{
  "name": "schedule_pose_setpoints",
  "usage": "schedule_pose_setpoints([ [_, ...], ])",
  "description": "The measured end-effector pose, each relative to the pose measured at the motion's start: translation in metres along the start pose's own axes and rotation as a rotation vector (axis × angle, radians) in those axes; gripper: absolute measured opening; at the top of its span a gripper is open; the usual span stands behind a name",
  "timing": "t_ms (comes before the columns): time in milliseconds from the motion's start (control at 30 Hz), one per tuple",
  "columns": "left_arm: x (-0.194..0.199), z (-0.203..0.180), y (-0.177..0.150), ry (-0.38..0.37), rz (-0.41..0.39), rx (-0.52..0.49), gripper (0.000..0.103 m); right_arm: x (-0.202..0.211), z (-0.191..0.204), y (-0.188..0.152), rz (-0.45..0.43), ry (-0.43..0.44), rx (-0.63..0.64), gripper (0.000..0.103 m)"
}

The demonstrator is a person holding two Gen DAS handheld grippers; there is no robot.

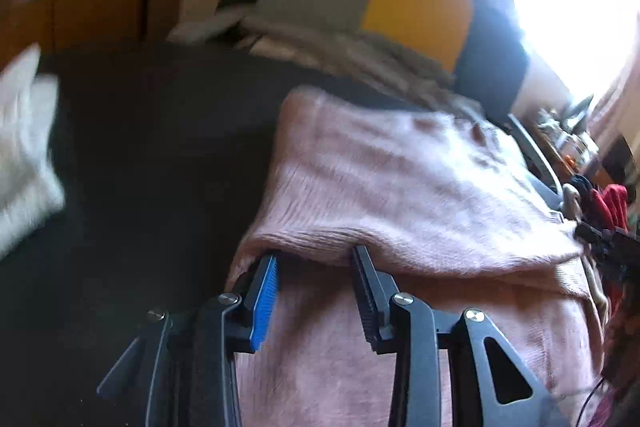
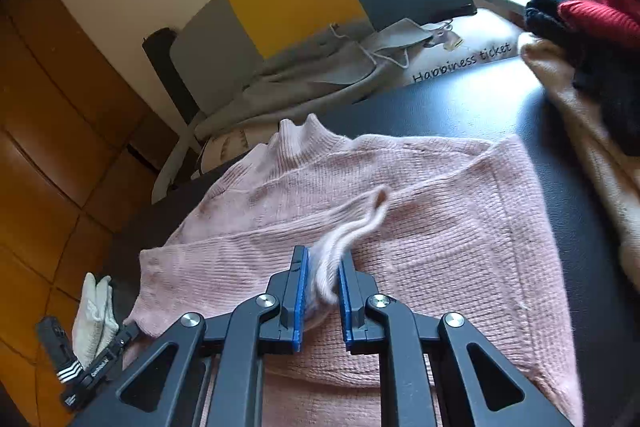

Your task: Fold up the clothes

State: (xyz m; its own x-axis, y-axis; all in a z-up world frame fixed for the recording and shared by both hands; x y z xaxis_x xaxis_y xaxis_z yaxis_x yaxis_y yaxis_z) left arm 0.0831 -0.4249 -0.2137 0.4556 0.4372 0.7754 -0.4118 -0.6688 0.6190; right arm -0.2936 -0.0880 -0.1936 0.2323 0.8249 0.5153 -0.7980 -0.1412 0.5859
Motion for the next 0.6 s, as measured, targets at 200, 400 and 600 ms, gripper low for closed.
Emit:
schedule_pose_setpoints([
  [200, 0.01, 0.005, -0.009, 0.003, 0.021, -0.033, 0.033, -0.001, -0.035, -0.025, 0.014, -0.047, -0.082, 0.013],
  [400, 0.038, -0.001, -0.014, -0.018, 0.002, -0.126, 0.034, 0.01, -0.033, -0.023, -0.001, -0.087, -0.035, 0.015],
  [600, 0.077, -0.03, 0.023, -0.037, -0.183, -0.245, 0.037, 0.019, 0.035, -0.012, 0.007, -0.175, 0.313, 0.037],
])
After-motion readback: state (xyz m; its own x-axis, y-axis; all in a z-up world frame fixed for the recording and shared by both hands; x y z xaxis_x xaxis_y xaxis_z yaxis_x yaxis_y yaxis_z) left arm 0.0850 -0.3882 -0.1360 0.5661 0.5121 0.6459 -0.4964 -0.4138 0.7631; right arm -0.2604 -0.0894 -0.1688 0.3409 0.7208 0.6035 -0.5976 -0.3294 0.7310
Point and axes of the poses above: each gripper's, at about its wrist camera, not at the fingertips, and x roughly against the way its jaws point, z to its left, y to its top, the point moved 5 cm from there along -x, roughly the way its jaws point, and after that the axes turned 15 degrees about y, right-handed, at the moved point
